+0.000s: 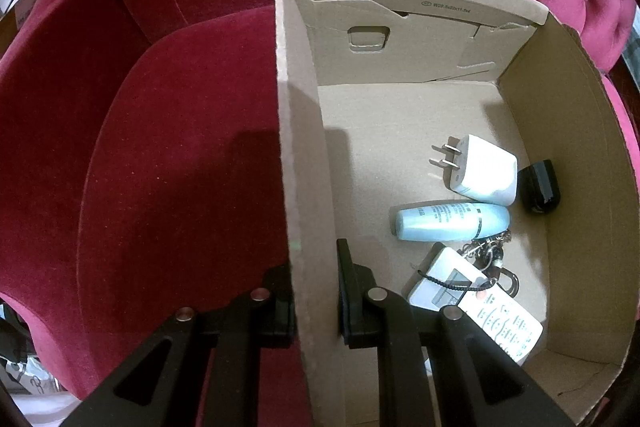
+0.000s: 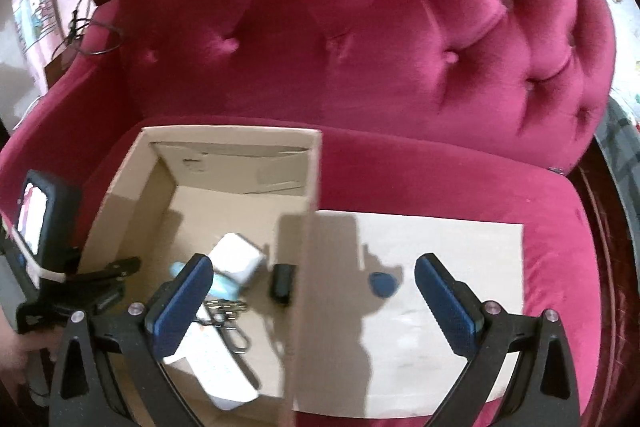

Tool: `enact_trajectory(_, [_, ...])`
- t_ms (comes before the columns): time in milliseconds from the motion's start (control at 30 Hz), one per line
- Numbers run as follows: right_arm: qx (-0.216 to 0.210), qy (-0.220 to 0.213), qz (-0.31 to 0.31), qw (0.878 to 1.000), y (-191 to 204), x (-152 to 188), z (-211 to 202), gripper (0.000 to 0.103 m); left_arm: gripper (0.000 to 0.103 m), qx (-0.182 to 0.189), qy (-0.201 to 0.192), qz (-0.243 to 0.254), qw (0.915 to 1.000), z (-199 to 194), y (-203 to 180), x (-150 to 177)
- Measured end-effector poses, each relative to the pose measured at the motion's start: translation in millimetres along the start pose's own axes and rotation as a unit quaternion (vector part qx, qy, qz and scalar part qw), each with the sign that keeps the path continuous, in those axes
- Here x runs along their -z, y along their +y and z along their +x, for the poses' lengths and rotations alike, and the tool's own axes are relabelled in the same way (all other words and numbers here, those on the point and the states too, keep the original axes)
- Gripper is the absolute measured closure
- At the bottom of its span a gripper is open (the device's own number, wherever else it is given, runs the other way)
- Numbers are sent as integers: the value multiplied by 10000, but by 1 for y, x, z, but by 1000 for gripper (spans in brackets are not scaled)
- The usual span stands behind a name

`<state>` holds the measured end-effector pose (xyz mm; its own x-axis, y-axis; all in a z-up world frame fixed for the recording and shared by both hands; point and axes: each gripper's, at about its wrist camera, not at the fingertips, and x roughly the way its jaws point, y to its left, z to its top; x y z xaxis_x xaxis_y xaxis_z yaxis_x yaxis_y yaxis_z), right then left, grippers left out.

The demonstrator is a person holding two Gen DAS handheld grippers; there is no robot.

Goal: Organize rigid objects
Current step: 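Move the right gripper over to the blue key tag on the paper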

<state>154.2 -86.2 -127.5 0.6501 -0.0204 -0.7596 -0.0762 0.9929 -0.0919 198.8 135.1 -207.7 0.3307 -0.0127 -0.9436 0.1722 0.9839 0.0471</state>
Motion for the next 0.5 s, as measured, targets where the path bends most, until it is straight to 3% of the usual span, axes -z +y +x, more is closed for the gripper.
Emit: enact_trajectory(500, [280,21,507,9983,-74,24,17,0,87,-12,6,11,10000,0,-2,0])
